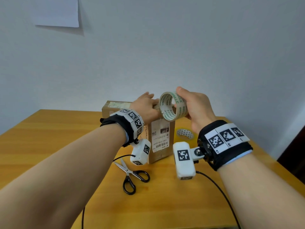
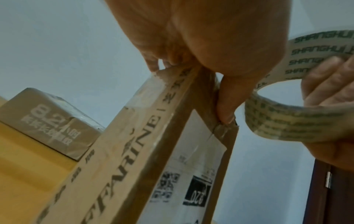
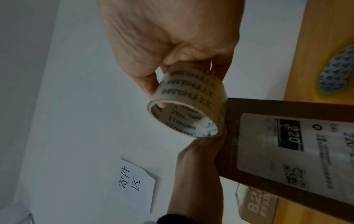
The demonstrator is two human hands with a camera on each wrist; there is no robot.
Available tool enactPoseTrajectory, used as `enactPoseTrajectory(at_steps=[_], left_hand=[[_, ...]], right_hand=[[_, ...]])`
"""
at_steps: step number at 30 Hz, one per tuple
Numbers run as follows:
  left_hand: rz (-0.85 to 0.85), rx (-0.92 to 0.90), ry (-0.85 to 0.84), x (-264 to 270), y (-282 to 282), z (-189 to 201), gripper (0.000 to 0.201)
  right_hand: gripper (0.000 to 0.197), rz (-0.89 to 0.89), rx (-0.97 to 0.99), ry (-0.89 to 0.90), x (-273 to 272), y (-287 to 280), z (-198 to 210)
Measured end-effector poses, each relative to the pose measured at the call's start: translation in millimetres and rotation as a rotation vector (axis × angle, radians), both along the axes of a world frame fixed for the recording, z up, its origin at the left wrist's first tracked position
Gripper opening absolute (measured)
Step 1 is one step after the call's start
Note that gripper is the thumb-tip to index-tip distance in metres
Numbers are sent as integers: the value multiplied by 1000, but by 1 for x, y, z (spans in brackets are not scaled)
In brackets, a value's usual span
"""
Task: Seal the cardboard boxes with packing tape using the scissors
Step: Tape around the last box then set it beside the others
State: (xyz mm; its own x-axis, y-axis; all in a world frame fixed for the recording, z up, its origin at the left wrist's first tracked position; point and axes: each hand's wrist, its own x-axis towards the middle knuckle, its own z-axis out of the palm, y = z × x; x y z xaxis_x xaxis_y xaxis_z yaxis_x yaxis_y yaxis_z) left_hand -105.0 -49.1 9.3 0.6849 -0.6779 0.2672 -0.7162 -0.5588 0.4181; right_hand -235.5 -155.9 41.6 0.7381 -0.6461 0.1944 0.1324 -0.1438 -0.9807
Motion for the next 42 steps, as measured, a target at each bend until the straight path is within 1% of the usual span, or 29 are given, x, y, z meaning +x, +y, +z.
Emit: enactPoseTrajectory(at_steps=[2, 3, 6, 9, 12, 15, 18, 21, 24, 25, 26, 27, 28, 29, 30, 31, 33, 35, 37, 38, 40, 41, 42], left_hand=[[1, -40, 31, -2, -1, -2, 55], [-1, -49, 38, -3, -2, -2, 53], [-16, -14, 10, -5, -2, -3, 56], [-18, 5, -29, -4, -3, -5, 56], [-18, 61, -103, -5, -6, -6, 52], [-21, 106, -144, -7, -7, -5, 54], [-38, 158, -187, -8, -7, -3, 54], [-41, 163, -186, -9, -7, -4, 54], [-33, 109, -143, -9, -6, -6, 53], [-34, 89, -125, -9, -5, -7, 54], [-35, 77, -115, -9, -5, -8, 54], [-37, 75, -113, -9, -6, -8, 54], [-39, 81, -116, -10, -6, -8, 53], [-40, 91, -124, -10, -7, -8, 53], [-39, 107, -135, -10, -8, -8, 53], [-40, 127, -147, -10, -10, -7, 53], [-49, 170, -157, -8, -11, -5, 55], [-63, 209, -150, -6, -11, -4, 61], [-99, 261, -144, -2, -11, -3, 72], [-116, 276, -128, 0, -11, -3, 77], [-132, 275, -78, 2, -10, -2, 82], [-133, 270, -59, 1, -10, -2, 83], [-133, 270, -43, 0, -10, -1, 84]], right_hand=[[36, -16, -13, 0, -1, -2, -3], [31, -24, -19, 1, -1, -4, -5], [19, -76, -29, 4, -4, -8, -11], [14, -137, -40, 10, -7, -11, -21], [19, -158, -22, 25, -11, -12, -33], [27, -164, -8, 42, -13, -12, -43], [24, -171, -23, 41, -14, -13, -48], [24, -162, -38, 48, -16, -14, -55], [22, -122, -46, 101, -20, -12, -67], [24, -100, -41, 126, -21, -12, -72], [30, -78, -38, 160, -21, -10, -75], [43, -65, -39, 185, -21, -10, -77], [62, -56, -44, 211, -20, -10, -78], [74, -44, -50, 234, -18, -11, -77], [77, -35, -50, 250, -17, -11, -76], [72, -29, -42, 269, -15, -12, -75], [55, -18, -21, 312, -13, -15, -73], [48, 14, -22, 371, -9, -18, -72], [50, 44, -37, 431, -4, -17, -72], [55, 53, -35, 467, -2, -16, -73], [71, 62, -9, 529, 3, -17, -78], [74, 71, 15, 539, 6, -19, -83], [72, 78, 32, 549, 8, -18, -85]])
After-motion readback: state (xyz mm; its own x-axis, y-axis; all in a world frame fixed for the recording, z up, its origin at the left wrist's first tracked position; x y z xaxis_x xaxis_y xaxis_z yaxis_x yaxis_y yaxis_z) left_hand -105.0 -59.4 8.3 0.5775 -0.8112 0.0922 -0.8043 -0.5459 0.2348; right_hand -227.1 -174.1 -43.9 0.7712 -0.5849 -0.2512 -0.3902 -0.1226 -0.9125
